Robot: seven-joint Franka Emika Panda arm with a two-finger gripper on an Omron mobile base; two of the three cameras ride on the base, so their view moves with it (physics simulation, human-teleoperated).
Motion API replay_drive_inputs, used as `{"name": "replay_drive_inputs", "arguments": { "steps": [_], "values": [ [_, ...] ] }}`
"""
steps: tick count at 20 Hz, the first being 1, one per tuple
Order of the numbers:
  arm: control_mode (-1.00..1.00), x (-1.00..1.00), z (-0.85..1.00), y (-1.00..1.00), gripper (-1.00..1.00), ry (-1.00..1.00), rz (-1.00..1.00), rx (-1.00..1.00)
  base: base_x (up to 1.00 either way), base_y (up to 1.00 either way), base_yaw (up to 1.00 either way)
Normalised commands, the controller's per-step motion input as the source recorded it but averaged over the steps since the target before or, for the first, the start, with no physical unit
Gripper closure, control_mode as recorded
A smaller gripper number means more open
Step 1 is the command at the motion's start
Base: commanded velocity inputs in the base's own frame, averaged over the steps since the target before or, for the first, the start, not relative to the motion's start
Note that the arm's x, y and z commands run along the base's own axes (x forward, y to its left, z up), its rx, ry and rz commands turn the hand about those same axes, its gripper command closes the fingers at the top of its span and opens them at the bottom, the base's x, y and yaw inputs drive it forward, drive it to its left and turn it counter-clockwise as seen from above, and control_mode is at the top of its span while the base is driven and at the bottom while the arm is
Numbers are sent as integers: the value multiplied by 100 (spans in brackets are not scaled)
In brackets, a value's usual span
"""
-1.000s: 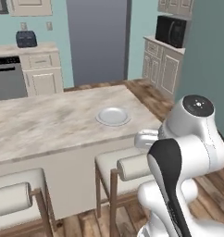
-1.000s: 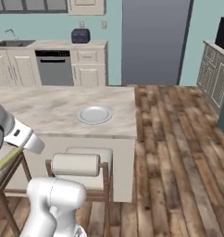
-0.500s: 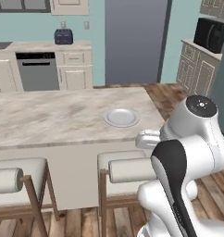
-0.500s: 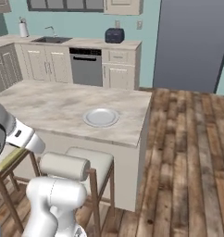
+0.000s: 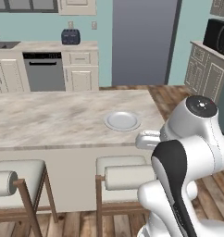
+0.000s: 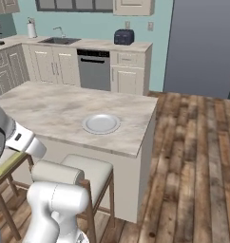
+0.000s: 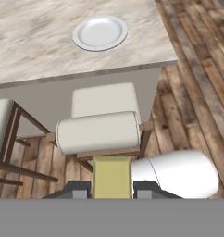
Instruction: Retrieve the butter from the fridge and place it on a plate on the dining table. Then retrieve the butter knife by the fridge and place it near the plate.
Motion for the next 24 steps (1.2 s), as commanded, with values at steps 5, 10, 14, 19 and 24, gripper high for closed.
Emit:
{"name": "replay_drive_inputs", "arguments": {
  "steps": [5,10,14,19,24],
  "values": [
    [100,0,0,0,100,0,0,0,83,3,-1],
    [100,0,0,0,100,0,0,0,17,1,0],
    [100,0,0,0,100,0,0,0,0,0,0],
    [-100,8,0,0,100,0,0,0,0,0,0],
    [-100,82,-1,-28,100,-1,2,0,0,0,0]
  ]
}}
